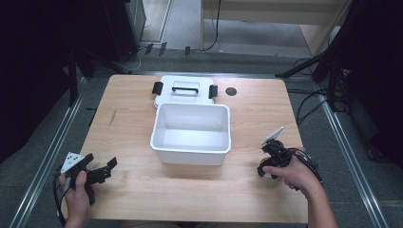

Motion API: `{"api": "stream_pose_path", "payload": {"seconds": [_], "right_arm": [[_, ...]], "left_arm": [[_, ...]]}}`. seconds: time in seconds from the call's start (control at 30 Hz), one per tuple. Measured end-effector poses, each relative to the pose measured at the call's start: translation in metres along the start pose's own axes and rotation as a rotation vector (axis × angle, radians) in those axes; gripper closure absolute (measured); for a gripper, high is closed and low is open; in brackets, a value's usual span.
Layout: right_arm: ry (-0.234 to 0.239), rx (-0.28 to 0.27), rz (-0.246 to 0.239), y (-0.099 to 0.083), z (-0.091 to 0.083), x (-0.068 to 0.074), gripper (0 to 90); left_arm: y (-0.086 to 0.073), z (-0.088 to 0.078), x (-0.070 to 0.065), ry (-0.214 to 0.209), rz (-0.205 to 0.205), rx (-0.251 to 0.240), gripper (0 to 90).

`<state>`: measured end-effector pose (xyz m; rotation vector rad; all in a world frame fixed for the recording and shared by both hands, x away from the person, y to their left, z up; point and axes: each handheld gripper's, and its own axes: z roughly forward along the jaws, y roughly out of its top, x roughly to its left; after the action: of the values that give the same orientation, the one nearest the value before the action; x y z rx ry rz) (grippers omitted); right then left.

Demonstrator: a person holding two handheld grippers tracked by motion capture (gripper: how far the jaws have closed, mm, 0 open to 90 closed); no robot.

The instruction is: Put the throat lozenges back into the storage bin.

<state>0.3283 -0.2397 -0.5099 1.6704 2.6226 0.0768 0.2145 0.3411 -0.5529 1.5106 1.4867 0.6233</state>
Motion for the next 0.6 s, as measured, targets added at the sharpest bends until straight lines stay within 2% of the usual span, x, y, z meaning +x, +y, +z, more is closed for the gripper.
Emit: {"api": "stream_pose_path", "payload": {"seconds": [0.23, 0.43, 0.57, 0.6], "right_arm": [[0.016, 0.002, 0.004, 0.001, 0.0, -0.002, 20.2], [0.022, -0.001, -0.018, 0.001, -0.001, -0.003, 20.6], [0.017, -0.02, -0.013, 0.003, -0.009, -0.002, 20.6], [0.021, -0.026, -0.028, 0.005, -0.013, -0.002, 20.6]], "left_arm": [[0.0, 0.0, 0.0, 0.001, 0.002, 0.001, 0.0], [0.0, 0.0, 0.0, 0.0, 0.002, 0.001, 0.0], [0.0, 0.0, 0.0, 0.002, 0.002, 0.002, 0.0], [0.0, 0.0, 0.0, 0.002, 0.002, 0.002, 0.0]]}}
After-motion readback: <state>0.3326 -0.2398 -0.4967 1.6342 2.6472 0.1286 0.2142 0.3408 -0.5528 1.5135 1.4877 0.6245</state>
